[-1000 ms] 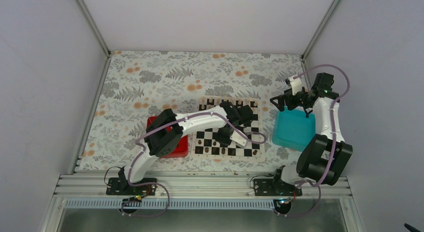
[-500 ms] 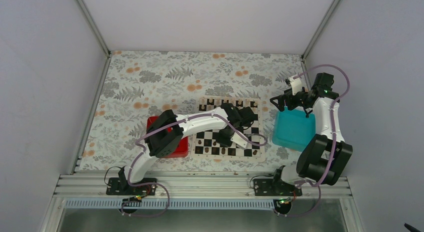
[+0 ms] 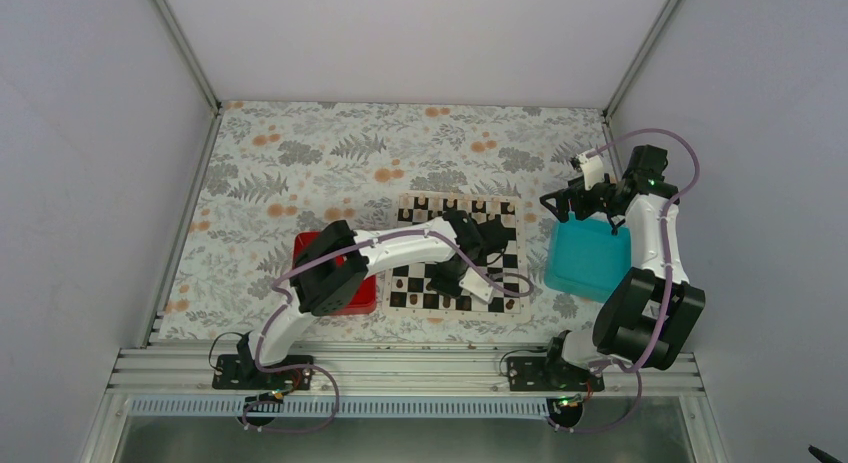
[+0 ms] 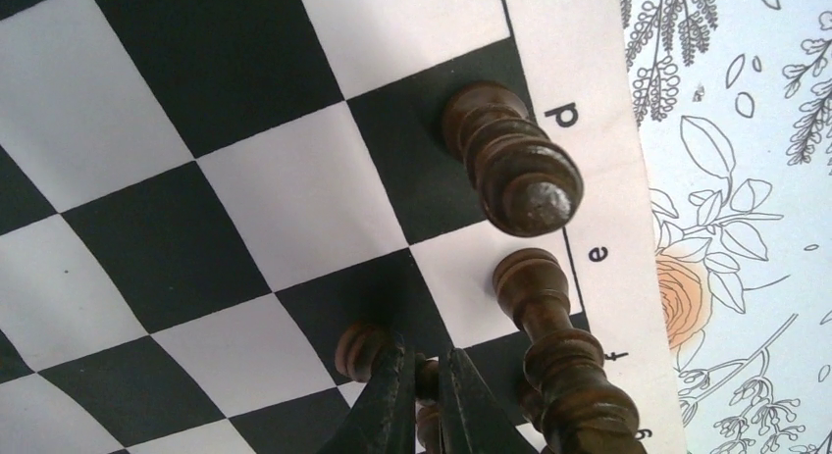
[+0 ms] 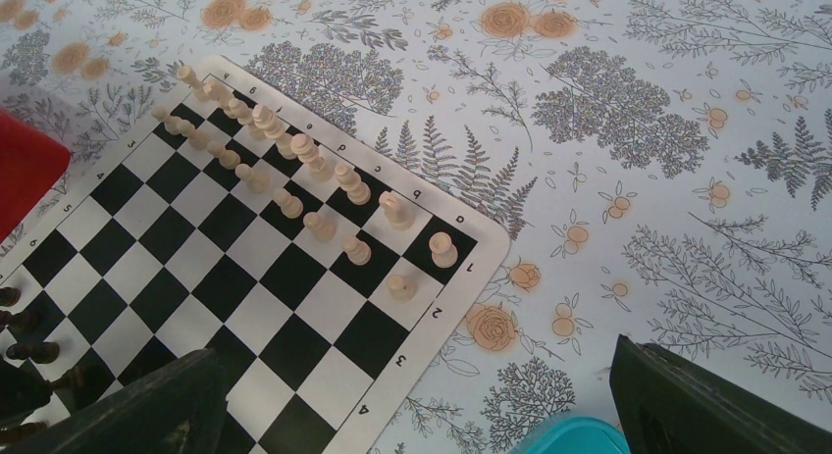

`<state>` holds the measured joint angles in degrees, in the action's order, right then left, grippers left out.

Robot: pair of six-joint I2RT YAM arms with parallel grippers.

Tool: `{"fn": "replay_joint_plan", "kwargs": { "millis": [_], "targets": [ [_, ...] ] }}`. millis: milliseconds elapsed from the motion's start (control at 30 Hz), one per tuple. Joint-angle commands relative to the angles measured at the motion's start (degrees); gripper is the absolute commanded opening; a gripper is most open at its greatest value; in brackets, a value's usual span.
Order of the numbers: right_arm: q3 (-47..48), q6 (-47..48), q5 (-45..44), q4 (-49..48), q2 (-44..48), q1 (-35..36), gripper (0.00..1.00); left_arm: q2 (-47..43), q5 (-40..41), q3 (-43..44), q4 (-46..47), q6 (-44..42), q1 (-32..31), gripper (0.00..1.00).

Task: Set up the chess pieces on the board
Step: Adjust the chess piece on the chessboard.

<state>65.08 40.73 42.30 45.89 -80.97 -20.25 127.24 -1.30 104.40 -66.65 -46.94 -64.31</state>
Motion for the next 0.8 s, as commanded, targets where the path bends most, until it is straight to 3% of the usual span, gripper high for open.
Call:
{"fn": "replay_joint_plan", "kwargs": {
  "millis": [0, 567, 767],
  "targets": [
    [-0.83, 0.82, 0.76, -0.36, 0.53, 0.47, 1.0, -1.23, 2.18, -0.77, 0.52, 0.12, -0.34, 0.07],
    [-0.91, 1.07, 0.84, -0.45, 0.29, 0.44, 1.0, -1.95, 7.34, 0.24, 3.11, -0.61, -0.05, 0.06],
    [-0.45, 1.19, 0.69, -0.24, 0.13, 0.47, 1.0, -2.98, 9.31, 0.63, 3.32, -0.39, 0.77, 0.09]
  ]
}}
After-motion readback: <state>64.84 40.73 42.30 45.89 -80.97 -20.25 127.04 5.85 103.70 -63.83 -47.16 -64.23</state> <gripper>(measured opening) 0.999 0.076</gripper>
